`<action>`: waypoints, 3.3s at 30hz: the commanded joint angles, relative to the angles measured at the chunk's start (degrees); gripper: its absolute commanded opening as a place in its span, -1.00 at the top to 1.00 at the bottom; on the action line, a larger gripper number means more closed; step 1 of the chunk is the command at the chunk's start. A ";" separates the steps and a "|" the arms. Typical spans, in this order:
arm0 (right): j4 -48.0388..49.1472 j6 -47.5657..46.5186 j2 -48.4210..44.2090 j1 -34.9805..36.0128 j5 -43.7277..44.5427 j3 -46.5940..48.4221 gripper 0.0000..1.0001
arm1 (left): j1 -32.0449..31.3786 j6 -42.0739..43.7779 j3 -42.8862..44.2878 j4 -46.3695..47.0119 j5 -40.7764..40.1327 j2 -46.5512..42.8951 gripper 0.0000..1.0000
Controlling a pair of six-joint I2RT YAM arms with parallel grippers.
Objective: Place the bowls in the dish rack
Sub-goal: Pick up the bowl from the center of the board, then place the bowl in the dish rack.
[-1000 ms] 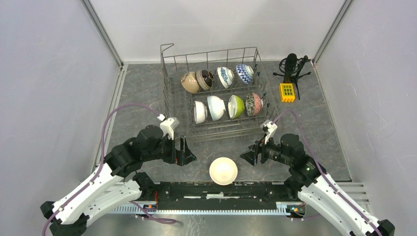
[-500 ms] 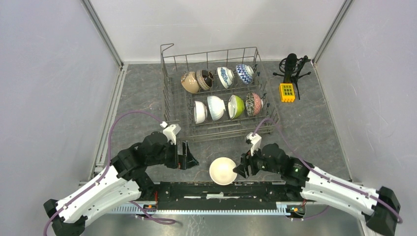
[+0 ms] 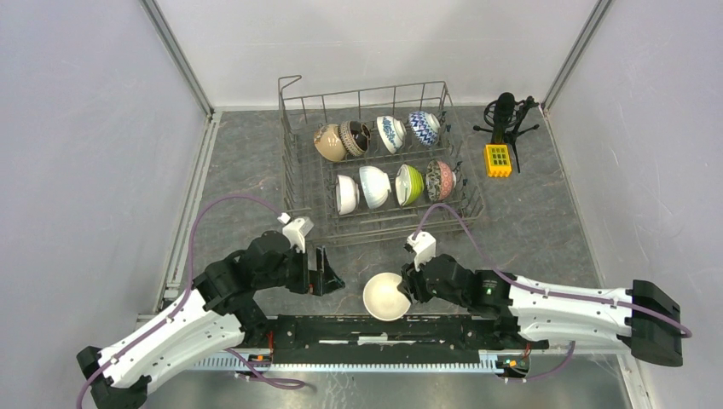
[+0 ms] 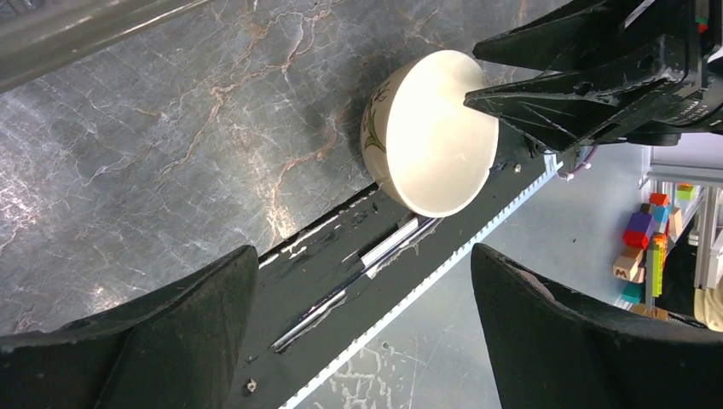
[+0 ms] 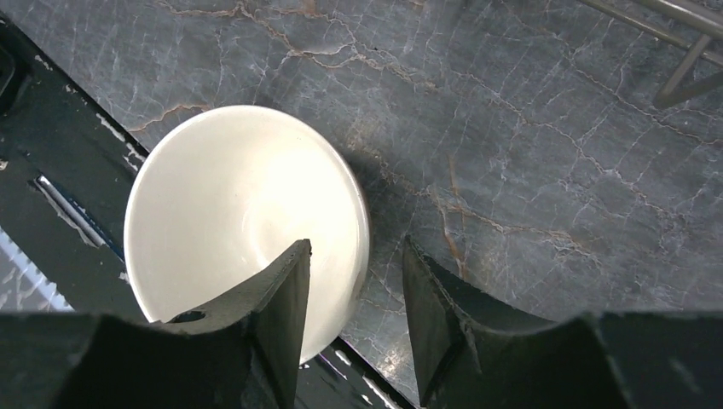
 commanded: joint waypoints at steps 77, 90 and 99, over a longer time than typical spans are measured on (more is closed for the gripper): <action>-4.78 -19.02 15.01 11.54 -1.39 30.46 0.09 | -5.61 1.43 0.93 15.44 5.16 20.94 0.96; -18.04 -29.03 19.18 12.60 -23.27 38.16 -0.01 | -5.69 2.76 3.64 12.52 3.97 23.17 0.96; -23.83 -38.67 27.39 17.32 -23.79 41.83 -0.08 | -5.78 4.31 5.04 10.14 3.90 23.60 0.95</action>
